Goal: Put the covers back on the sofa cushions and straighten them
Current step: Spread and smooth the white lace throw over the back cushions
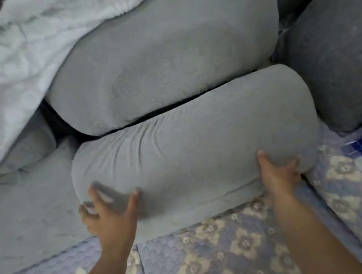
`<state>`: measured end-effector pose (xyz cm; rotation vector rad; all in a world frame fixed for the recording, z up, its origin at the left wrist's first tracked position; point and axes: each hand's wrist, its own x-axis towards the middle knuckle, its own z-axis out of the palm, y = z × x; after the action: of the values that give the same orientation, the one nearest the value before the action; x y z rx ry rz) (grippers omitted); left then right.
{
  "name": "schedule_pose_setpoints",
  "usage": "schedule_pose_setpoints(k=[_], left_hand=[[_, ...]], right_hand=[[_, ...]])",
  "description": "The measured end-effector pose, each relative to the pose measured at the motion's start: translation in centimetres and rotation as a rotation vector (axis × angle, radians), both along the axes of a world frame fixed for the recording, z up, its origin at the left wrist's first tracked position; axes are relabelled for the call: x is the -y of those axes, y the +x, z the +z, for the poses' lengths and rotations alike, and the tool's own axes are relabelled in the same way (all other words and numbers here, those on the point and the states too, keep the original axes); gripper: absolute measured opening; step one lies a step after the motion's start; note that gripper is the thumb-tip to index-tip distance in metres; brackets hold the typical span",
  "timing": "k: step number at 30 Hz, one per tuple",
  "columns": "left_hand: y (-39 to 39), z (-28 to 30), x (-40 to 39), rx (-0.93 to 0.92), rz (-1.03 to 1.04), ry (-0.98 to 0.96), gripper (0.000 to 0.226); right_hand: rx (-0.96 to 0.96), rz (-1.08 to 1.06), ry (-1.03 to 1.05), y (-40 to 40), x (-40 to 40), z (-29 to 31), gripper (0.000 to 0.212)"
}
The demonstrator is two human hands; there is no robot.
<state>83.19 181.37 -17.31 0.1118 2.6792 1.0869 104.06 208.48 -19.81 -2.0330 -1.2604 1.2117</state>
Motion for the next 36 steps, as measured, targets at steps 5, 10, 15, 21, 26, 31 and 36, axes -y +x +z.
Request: schedule_pose_setpoints(k=[5, 10, 15, 21, 26, 31, 36], left_hand=[[-2.4, -2.4, -2.4, -0.096, -0.201, -0.204, 0.109], [-7.1, -2.6, -9.3, -0.067, -0.177, -0.370, 0.108], [-7.7, -1.9, -6.7, -0.128, -0.320, -0.413, 0.109], [-9.6, -0.4, -3.1, -0.202, -0.424, -0.452, 0.130], [-12.7, -3.3, -6.9, -0.249, -0.438, -0.569, 0.130], [-12.6, -4.7, -7.9, -0.186, -0.423, -0.594, 0.129], [-12.5, -0.9, -2.3, -0.432, -0.588, -0.638, 0.122]], right_hand=[[-0.127, -0.018, 0.030, -4.9, -1.6, -4.0, 0.110], [-0.218, 0.149, -0.073, -8.6, -7.7, -6.2, 0.139], [-0.249, 0.094, 0.014, -5.2, -2.9, -7.2, 0.127], [-0.541, 0.043, -0.316, -6.6, 4.7, -7.3, 0.112], [-0.465, -0.016, -0.377, -15.4, -0.1, -8.2, 0.133], [-0.453, 0.047, -0.324, -14.5, 0.8, -9.9, 0.129], [-0.635, -0.159, -0.409, -4.0, 3.8, -9.2, 0.050]])
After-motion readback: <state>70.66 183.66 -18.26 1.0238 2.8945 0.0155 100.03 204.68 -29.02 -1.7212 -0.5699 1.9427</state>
